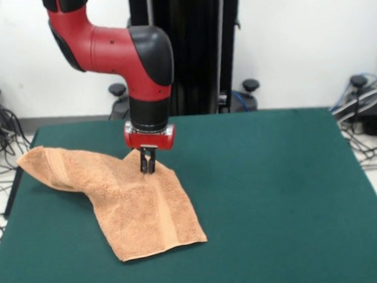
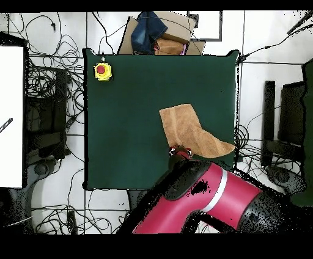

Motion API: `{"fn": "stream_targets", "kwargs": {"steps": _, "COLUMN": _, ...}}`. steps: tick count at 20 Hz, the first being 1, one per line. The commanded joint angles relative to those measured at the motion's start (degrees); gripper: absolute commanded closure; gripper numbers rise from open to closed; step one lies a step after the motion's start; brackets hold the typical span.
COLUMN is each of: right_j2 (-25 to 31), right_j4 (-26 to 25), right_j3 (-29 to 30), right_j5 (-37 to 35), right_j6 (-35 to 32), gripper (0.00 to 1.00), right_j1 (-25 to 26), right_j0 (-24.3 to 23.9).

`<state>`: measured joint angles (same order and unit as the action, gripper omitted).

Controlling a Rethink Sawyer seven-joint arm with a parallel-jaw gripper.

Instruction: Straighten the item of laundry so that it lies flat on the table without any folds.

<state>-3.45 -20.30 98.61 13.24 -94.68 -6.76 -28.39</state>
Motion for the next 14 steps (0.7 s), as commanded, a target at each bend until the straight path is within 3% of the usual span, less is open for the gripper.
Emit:
{"fn": "stream_targets", "kwargs": {"steps": 1, "right_j2": 2.06, "right_j4": 3.46, "right_j3": -5.82, "right_j5": 1.83, "right_j6": -10.04, "gripper": 1.0, "right_j1": 4.19, "right_j0": 0.86}}
{"fn": "stream_targets", "kwargs": {"steps": 14, "right_j2": 1.57, "right_j4": 3.49, "right_j3": -5.95, "right_j5": 0.61, "right_j6": -9.44, "gripper": 1.0, "right_j1": 4.21, "right_j0": 0.99}}
